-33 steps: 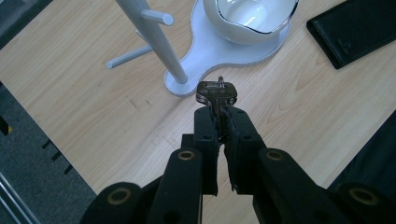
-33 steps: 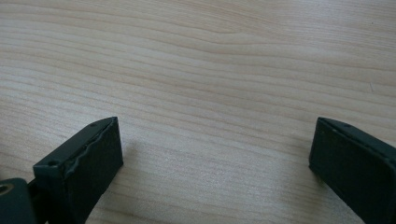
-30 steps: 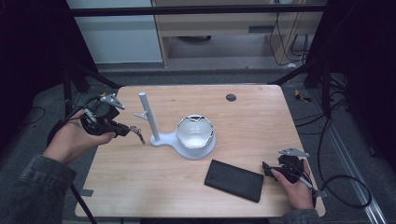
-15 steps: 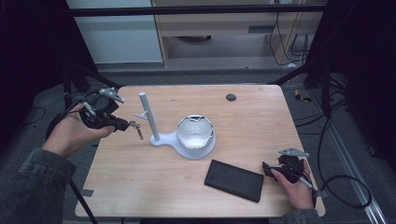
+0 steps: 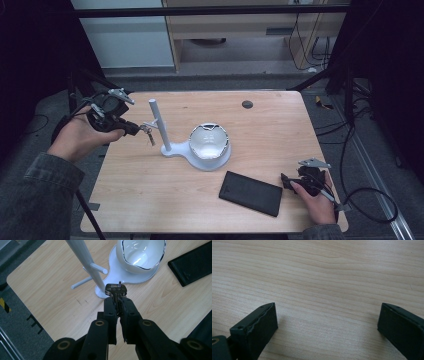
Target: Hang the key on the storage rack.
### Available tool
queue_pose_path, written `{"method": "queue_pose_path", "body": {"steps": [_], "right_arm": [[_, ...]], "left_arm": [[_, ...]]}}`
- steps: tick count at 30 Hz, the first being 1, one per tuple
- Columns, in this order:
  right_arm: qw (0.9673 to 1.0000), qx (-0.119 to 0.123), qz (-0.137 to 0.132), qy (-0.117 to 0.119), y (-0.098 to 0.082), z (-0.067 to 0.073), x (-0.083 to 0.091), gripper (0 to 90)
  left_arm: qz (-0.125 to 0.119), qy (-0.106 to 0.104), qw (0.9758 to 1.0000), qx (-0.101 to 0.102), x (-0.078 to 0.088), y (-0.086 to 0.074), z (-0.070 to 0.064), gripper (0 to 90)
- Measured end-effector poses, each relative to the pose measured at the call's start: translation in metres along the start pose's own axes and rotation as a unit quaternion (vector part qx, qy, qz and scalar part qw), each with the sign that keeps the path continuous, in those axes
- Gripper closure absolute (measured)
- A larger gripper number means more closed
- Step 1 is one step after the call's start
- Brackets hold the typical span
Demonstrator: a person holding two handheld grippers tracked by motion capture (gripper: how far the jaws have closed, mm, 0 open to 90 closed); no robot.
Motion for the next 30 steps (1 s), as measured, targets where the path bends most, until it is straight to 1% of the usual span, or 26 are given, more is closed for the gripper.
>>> {"method": "queue_pose_path", "body": {"steps": [2,3,5,6,7,9,11,14,16,17,24,27,30], "right_arm": [[1.0000,0.000,-0.001,0.000,0.000,0.000,0.000,2.7],[1.0000,0.000,-0.001,0.000,0.000,0.000,0.000,2.7],[1.0000,0.000,-0.001,0.000,0.000,0.000,0.000,2.7],[1.0000,0.000,-0.002,0.000,0.000,0.000,0.000,2.7],[1.0000,0.000,-0.002,0.000,0.000,0.000,0.000,2.7],[1.0000,0.001,-0.002,0.001,0.000,0.000,0.000,2.7],[1.0000,0.001,-0.003,0.002,0.000,0.001,0.000,2.7],[1.0000,0.001,-0.003,0.003,0.001,0.001,0.000,2.7],[1.0000,0.001,-0.003,0.003,0.001,0.001,-0.001,2.7],[1.0000,0.002,-0.003,0.002,0.001,0.001,-0.001,2.7],[1.0000,0.003,-0.003,0.002,0.001,0.001,-0.001,2.7],[1.0000,0.002,-0.003,0.003,0.001,0.001,-0.001,2.7],[1.0000,0.002,-0.003,0.003,0.001,0.001,-0.001,2.7]], "left_arm": [[0.001,0.000,1.0000,0.001,0.000,0.002,0.001,83.3],[-0.002,0.001,1.0000,0.004,-0.001,0.003,0.001,83.3],[0.003,0.001,1.0000,0.001,0.000,0.006,0.003,83.3],[-0.001,0.002,1.0000,0.005,-0.001,0.007,0.002,83.3],[0.002,0.003,1.0000,0.001,0.000,0.008,0.003,83.3],[0.003,0.003,1.0000,0.001,0.000,0.011,0.004,83.3],[-0.001,0.003,1.0000,0.004,-0.001,0.013,0.003,83.3],[0.005,0.007,1.0000,-0.002,0.000,0.016,0.003,83.3],[0.002,0.007,1.0000,0.001,0.000,0.017,0.003,83.3],[0.004,0.007,1.0000,-0.002,0.000,0.018,0.004,83.3],[0.007,0.008,0.9999,0.002,-0.002,0.019,0.006,83.3],[0.014,0.008,0.9999,-0.001,-0.003,0.018,0.006,83.3],[0.013,0.009,0.9999,0.001,-0.004,0.019,0.006,83.3]]}}
Point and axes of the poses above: each handheld gripper's, and its own axes: x roughly backward along the jaws, y roughly out of its top, z roughly to its left, the point moved 5 cm from there along -x, roughly forward along the jaws, and after that the axes turned 5 degrees about z, right-handed, at the moved point
